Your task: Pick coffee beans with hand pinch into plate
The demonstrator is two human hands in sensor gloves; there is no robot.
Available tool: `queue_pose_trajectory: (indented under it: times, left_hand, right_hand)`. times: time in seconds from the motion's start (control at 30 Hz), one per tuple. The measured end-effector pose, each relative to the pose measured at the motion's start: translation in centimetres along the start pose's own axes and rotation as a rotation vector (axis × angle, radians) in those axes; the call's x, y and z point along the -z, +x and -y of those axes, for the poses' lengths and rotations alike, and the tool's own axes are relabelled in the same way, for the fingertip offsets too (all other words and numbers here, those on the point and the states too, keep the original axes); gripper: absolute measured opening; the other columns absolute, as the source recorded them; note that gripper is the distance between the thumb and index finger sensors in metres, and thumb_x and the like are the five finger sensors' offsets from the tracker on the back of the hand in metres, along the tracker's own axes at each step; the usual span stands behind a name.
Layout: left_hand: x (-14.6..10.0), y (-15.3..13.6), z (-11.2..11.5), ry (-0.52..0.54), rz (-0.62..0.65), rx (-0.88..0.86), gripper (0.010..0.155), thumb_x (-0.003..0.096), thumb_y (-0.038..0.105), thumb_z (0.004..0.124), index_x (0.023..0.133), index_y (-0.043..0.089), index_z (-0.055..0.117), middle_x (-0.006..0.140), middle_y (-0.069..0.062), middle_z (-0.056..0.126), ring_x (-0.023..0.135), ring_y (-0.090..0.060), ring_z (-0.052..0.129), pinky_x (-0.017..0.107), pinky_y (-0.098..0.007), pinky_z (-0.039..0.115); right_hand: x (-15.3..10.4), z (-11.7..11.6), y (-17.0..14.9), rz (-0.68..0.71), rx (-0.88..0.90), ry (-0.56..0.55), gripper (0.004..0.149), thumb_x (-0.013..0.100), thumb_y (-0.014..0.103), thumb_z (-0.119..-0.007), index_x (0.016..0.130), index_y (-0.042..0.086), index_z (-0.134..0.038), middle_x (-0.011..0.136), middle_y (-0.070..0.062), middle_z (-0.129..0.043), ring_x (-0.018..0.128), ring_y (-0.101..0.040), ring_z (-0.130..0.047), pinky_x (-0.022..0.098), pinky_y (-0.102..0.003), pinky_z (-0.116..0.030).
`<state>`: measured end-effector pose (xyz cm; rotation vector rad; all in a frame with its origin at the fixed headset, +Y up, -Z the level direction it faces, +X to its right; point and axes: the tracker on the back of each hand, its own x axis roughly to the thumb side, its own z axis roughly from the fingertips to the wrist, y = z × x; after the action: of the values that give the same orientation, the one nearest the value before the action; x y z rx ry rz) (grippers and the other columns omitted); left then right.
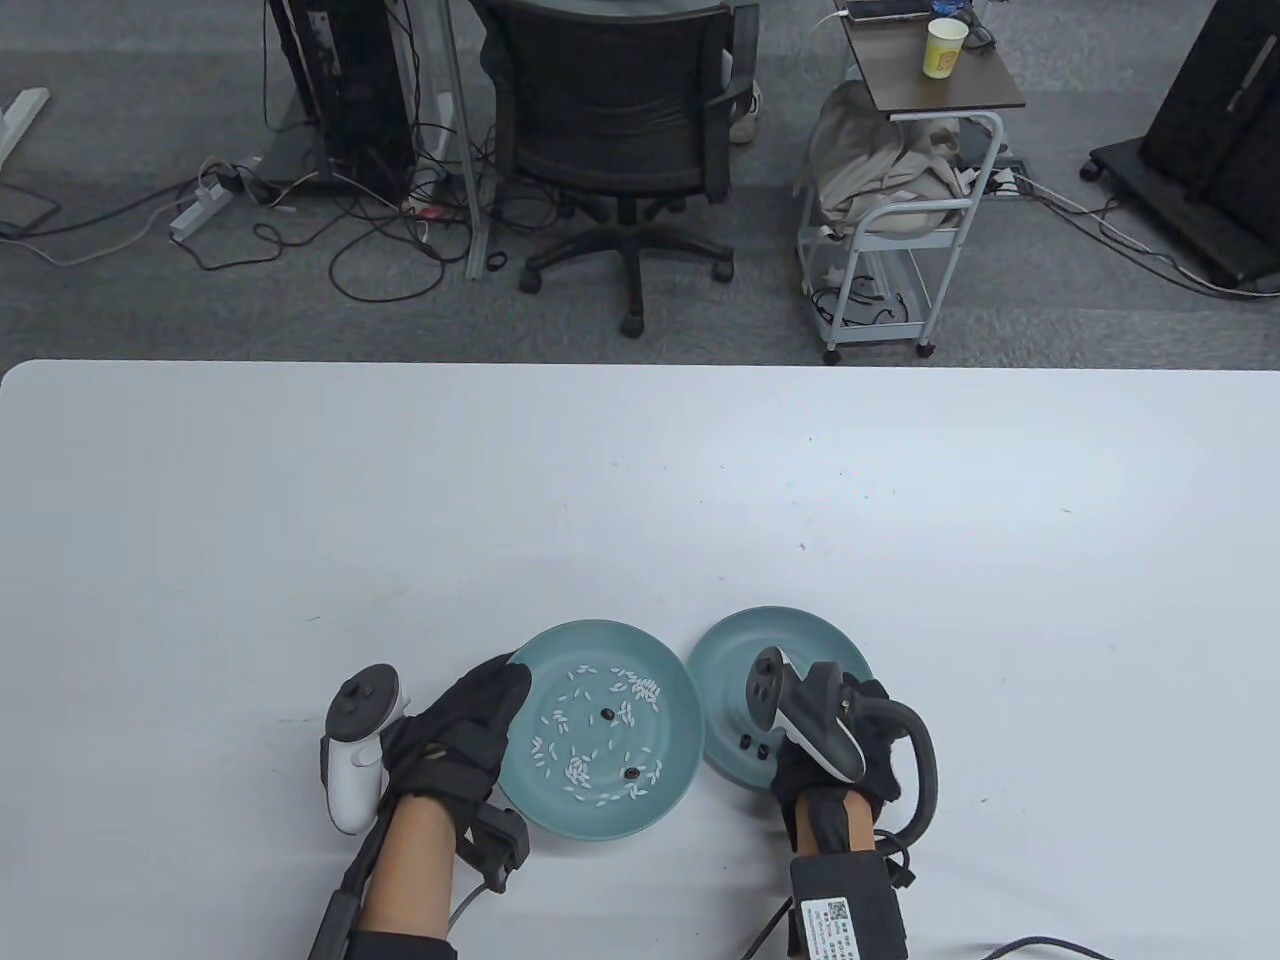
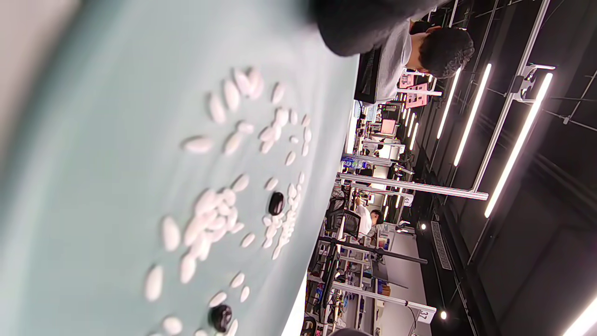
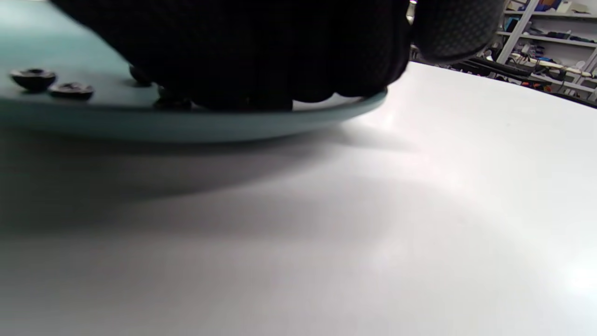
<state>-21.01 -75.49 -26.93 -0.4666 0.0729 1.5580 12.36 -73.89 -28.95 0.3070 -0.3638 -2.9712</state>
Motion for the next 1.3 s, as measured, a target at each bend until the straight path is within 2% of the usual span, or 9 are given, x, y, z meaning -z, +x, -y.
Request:
queue_pose_trajectory:
  times: [0.2,0.37,0.5,0.7,0.9,1.07,1.17,1.3]
  left_hand:
    - [-0.1,0.0,-0.1,0.012,-0.019,-0.001,0.051,0.069,0.034,0.064,0.114,0.012,0.06,0.087,-0.018,0.094,0.063,-0.033,0.104,0.043,-0.046,0.092]
    - [0.0,0.1,-0.1,0.007,-0.021,-0.018,0.05,0.069,0.034,0.064,0.114,0.012,0.059,0.086,-0.018,0.094,0.062,-0.032,0.104,0.043,-0.046,0.092]
    - [0.2,0.0,0.0,0.001,-0.033,-0.02,0.051,0.0691,0.034,0.064,0.114,0.012,0.059,0.086,-0.018,0.094,0.062,-0.032,0.104,0.042,-0.046,0.092]
    - [0.1,0.1,0.0,-0.006,-0.038,-0.01,0.051,0.0689,0.034,0.065,0.114,0.012,0.06,0.085,-0.018,0.095,0.06,-0.032,0.105,0.042,-0.045,0.092]
    - [0.2,0.1,-0.1,-0.011,-0.045,-0.003,0.051,0.069,0.034,0.065,0.114,0.012,0.06,0.085,-0.018,0.095,0.061,-0.032,0.104,0.042,-0.045,0.092]
    - [0.3,0.1,0.0,-0.02,-0.045,0.0,0.051,0.069,0.034,0.065,0.114,0.012,0.06,0.085,-0.018,0.095,0.061,-0.032,0.105,0.042,-0.045,0.092]
    - [0.4,0.0,-0.1,-0.023,-0.048,-0.007,0.051,0.0691,0.034,0.064,0.114,0.012,0.06,0.085,-0.018,0.095,0.061,-0.032,0.104,0.042,-0.045,0.092]
    - [0.4,0.1,0.0,-0.03,-0.044,-0.014,0.051,0.0692,0.034,0.064,0.114,0.012,0.06,0.085,-0.018,0.095,0.061,-0.032,0.104,0.042,-0.045,0.092]
  right_hand:
    - [-0.2,0.7,-0.4,-0.008,0.044,-0.028,0.038,0.051,0.036,-0.079,0.084,0.016,-0.083,0.095,-0.011,-0.074,0.077,-0.038,-0.078,0.064,-0.06,-0.065]
    - [-1.0,2.2,-1.9,-0.012,0.219,-0.114,0.038,0.051,0.035,-0.079,0.084,0.016,-0.084,0.094,-0.011,-0.074,0.077,-0.039,-0.078,0.064,-0.06,-0.065]
    - [-1.7,3.2,-2.5,0.006,0.283,-0.171,0.038,0.051,0.036,-0.079,0.084,0.016,-0.084,0.094,-0.012,-0.074,0.077,-0.039,-0.079,0.064,-0.06,-0.065]
    - [-3.3,5.3,-1.0,0.102,0.328,-0.265,0.038,0.051,0.038,-0.079,0.083,0.017,-0.084,0.094,-0.011,-0.075,0.076,-0.038,-0.079,0.063,-0.06,-0.066]
    - [-5.7,7.7,1.8,0.275,0.389,-0.356,0.039,0.051,0.039,-0.079,0.083,0.017,-0.084,0.093,-0.011,-0.075,0.076,-0.038,-0.079,0.063,-0.06,-0.066]
    - [-7.1,8.4,4.5,0.424,0.433,-0.334,0.038,0.051,0.039,-0.08,0.082,0.017,-0.084,0.094,-0.011,-0.074,0.077,-0.039,-0.078,0.064,-0.06,-0.066]
    - [-7.8,8.5,6.3,0.479,0.381,-0.301,0.038,0.051,0.039,-0.08,0.081,0.017,-0.084,0.094,-0.012,-0.074,0.077,-0.039,-0.078,0.064,-0.061,-0.065]
    - [-8.7,8.2,7.9,0.5,0.265,-0.163,0.039,0.052,0.039,-0.08,0.083,0.016,-0.083,0.097,-0.013,-0.071,0.08,-0.041,-0.076,0.065,-0.061,-0.064]
